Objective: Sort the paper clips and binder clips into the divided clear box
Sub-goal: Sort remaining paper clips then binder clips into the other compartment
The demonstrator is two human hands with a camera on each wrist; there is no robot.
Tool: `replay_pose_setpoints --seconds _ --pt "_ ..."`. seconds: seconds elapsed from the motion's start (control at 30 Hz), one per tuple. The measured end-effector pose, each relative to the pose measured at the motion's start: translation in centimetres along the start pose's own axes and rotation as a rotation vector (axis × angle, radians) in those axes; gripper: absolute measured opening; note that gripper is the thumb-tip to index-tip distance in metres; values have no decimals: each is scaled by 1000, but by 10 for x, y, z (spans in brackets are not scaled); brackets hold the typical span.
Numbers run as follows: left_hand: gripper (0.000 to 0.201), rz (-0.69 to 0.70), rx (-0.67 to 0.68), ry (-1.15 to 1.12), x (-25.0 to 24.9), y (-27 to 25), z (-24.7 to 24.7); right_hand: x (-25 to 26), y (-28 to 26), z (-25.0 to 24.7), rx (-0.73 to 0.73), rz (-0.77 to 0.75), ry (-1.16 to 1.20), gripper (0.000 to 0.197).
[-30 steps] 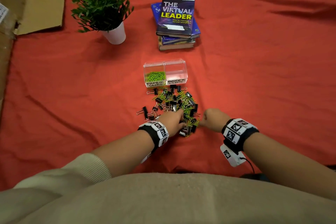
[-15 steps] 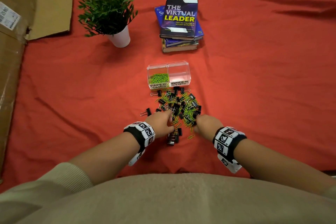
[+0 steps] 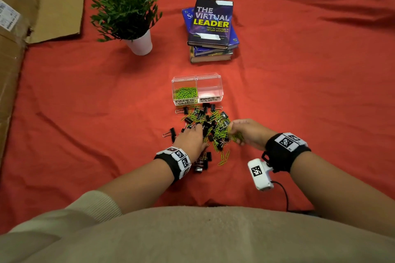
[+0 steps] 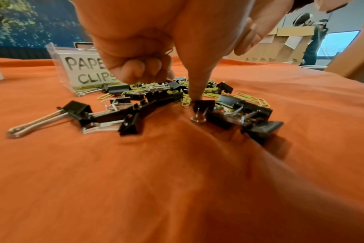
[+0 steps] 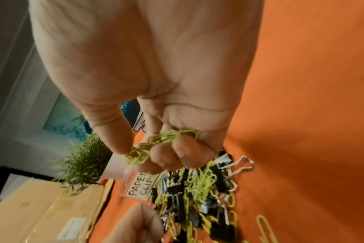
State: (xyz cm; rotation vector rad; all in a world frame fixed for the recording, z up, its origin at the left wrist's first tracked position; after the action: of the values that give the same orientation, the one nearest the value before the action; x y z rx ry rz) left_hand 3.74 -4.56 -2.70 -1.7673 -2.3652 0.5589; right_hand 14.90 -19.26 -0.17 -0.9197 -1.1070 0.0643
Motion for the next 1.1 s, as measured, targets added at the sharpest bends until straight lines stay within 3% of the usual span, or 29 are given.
replay_pose_setpoints --seconds 0.17,0.3,0.4,0.53,0.77,0.9,1.1 --pt "18 158 23 77 0 -3 6 19 6 9 147 -32 225 10" --pt "25 89 17 41 1 -3 6 26 12 17 209 -26 216 14" --pt "23 77 18 113 -2 -1 7 27 19 25 127 37 77 35" --pt "19 52 64 220 -8 1 2 21 29 30 -13 110 -163 29" --pt "26 140 84 392 -7 0 13 15 43 33 -121 -84 -813 21" --pt "29 131 66 274 2 -4 9 13 47 42 -93 -164 -973 23" --pt "13 -19 41 -199 35 -4 -18 10 50 47 -133 -211 -1208 22"
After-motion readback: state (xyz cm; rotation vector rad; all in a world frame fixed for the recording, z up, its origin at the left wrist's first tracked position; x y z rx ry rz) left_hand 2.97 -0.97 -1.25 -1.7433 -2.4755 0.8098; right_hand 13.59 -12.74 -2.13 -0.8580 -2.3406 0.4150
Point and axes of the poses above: each hand's wrist, its own y-axis towards the middle knuckle, its own z-axis out of the palm, x = y × z, the point moved 3 cm from there along y, towards the middle knuckle, and after that the axes turned 8 degrees about y, right-handed, at the moved point
